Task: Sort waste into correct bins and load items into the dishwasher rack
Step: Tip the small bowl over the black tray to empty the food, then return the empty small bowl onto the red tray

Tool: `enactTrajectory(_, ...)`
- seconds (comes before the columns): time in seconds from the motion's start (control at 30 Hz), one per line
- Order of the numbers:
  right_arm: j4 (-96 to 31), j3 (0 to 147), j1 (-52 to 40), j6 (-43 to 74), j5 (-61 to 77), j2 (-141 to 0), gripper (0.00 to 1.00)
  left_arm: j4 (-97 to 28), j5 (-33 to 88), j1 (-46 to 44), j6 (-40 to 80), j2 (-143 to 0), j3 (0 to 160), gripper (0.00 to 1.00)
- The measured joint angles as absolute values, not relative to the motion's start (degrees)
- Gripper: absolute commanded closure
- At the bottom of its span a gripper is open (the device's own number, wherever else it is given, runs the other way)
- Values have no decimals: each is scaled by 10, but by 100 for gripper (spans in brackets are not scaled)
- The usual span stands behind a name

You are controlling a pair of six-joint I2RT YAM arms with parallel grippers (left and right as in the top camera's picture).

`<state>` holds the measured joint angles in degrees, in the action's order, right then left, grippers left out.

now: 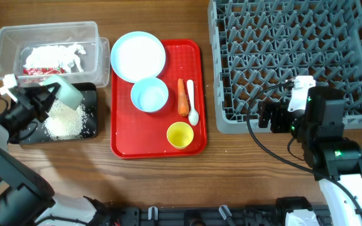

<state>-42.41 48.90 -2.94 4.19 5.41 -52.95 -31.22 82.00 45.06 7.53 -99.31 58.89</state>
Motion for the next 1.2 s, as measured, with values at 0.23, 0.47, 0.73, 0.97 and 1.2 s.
enactTrajectory(0.23, -424, 489, -29, 42, 54, -529, 0, -304, 846, 453, 75, -998, 589, 96)
enactTrajectory(0.47, -425, 489, -29, 42, 54, -529, 0, -304, 854, 453, 75, -998, 589, 96)
enactTrajectory(0.73, -425, 489, -29, 42, 54, -529, 0, -304, 854, 412, 73, -998, 589, 96)
enactTrajectory(0.97, -425, 489, -29, 42, 54, -529, 0, -318, 814, 289, 43, -971, 589, 96)
enactTrajectory(1.2, -425, 489, -29, 42, 54, -529, 0, -354, 647, 170, 32, -920, 589, 96)
